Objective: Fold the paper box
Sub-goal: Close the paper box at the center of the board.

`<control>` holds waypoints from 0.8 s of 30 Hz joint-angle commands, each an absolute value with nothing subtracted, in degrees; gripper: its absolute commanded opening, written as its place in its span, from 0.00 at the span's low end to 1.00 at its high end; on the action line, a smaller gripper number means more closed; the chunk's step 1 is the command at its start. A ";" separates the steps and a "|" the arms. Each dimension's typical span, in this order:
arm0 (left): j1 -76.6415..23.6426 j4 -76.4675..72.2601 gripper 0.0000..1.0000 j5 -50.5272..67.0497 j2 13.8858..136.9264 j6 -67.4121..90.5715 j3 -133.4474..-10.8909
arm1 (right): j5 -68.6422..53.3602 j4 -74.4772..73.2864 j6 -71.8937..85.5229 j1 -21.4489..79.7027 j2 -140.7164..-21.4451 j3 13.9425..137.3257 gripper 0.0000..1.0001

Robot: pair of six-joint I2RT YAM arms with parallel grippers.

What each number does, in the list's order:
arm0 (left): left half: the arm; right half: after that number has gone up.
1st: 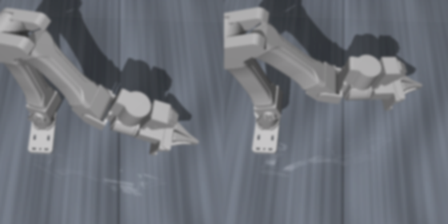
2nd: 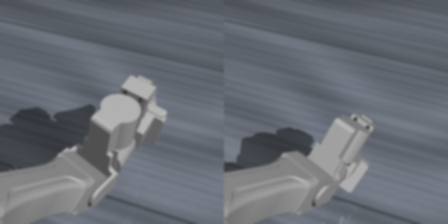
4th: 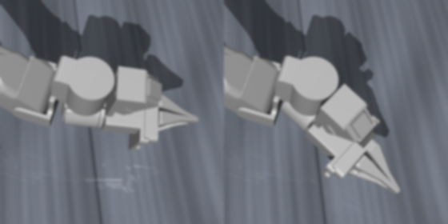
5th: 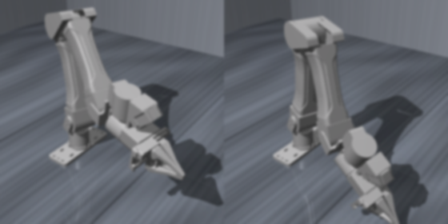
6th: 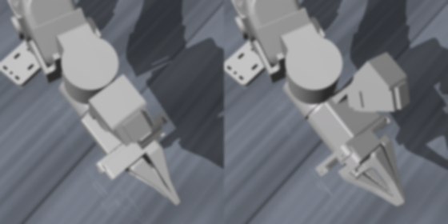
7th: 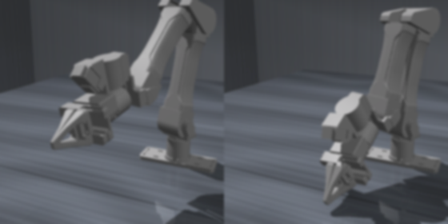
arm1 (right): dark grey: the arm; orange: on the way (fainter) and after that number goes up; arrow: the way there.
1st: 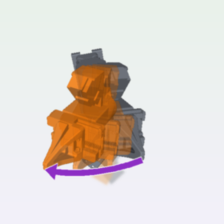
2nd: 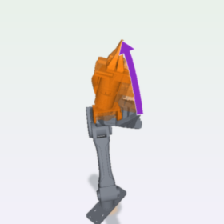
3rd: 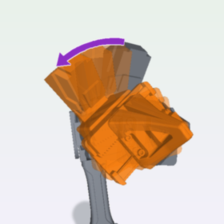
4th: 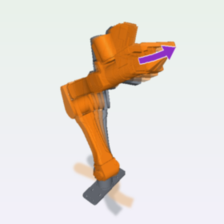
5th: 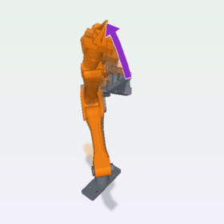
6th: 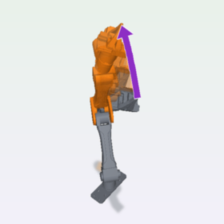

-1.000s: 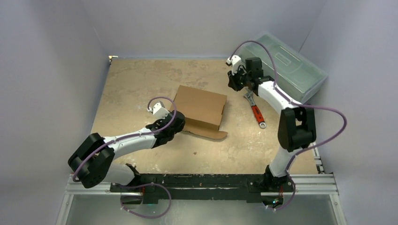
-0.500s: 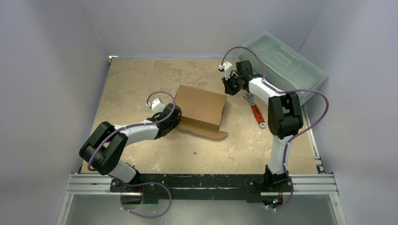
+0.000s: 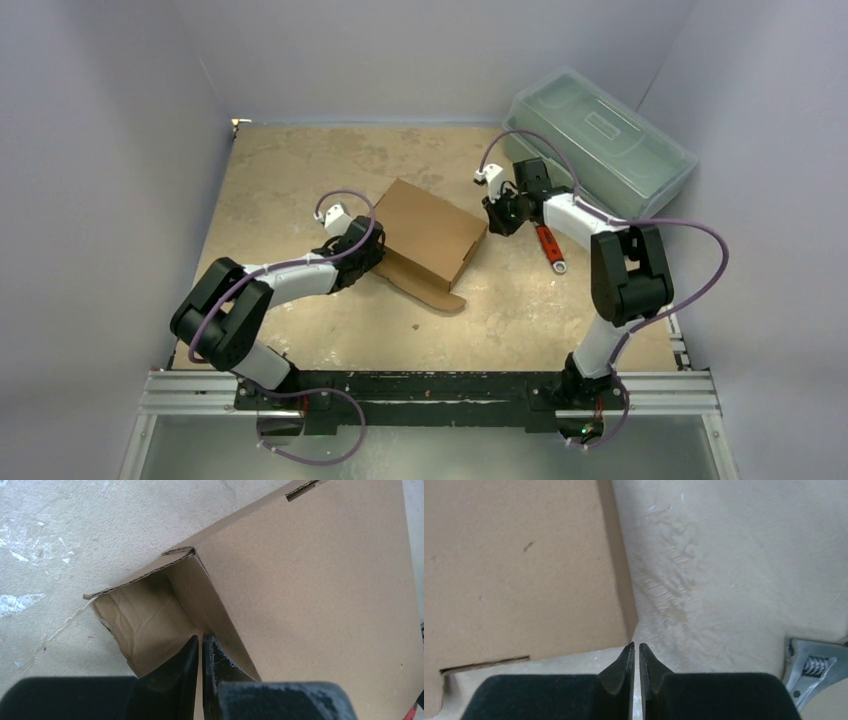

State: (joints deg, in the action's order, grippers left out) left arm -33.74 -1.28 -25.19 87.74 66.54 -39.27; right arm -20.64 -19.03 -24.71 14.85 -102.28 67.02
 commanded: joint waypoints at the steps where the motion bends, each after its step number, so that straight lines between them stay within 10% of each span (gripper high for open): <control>1: -33.22 -2.70 0.06 -24.59 87.24 63.34 -41.66 | -21.81 -17.97 -25.11 15.33 -97.60 63.93 0.09; 14: -33.31 -1.78 0.26 2.32 64.09 43.32 -31.15 | -30.56 -26.13 -29.34 11.52 -76.07 60.73 0.27; 24: -46.22 -16.33 0.61 15.80 54.45 37.52 -23.17 | -54.76 -36.41 -38.57 4.86 -63.33 53.39 0.97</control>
